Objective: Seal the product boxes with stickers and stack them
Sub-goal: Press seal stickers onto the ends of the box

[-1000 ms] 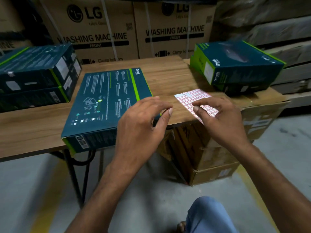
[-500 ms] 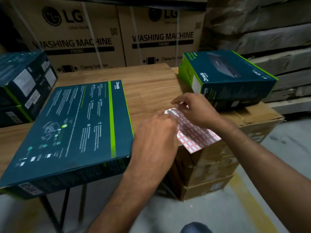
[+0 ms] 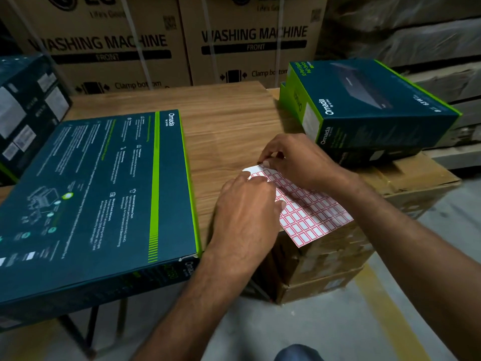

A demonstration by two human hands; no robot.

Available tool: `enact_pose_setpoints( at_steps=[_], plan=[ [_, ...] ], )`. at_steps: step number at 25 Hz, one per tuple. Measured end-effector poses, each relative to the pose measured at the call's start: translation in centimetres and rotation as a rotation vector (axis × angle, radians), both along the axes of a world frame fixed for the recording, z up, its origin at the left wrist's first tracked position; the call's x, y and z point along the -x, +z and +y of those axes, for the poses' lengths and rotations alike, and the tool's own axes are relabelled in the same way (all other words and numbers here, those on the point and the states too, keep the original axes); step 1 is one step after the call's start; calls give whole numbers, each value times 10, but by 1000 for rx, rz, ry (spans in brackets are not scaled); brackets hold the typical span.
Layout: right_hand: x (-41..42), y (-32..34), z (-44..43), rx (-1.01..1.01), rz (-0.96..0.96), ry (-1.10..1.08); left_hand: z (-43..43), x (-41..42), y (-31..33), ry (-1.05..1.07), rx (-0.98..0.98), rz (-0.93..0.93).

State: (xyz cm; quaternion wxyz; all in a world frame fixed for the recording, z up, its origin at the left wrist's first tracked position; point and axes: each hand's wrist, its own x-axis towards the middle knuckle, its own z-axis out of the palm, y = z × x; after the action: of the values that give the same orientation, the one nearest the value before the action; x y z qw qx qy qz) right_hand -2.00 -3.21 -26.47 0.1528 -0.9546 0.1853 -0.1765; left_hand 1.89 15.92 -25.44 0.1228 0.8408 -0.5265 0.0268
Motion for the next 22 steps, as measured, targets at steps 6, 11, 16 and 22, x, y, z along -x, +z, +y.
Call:
enact_pose_setpoints(
  at_steps=[6, 11, 16, 22],
  plan=[
    [0, 4, 3, 24, 9, -45, -5, -3, -4, -1, -52, -12],
    [0, 9, 15, 77, 35, -89, -4, -2, -5, 5, -52, -1],
    [-6, 19, 18, 199, 106, -77, -2, -2, -7, 17, -42, 19],
    [-7, 16, 13, -45, 49, -103, -2, -2, -6, 53, -15, 83]
  ],
)
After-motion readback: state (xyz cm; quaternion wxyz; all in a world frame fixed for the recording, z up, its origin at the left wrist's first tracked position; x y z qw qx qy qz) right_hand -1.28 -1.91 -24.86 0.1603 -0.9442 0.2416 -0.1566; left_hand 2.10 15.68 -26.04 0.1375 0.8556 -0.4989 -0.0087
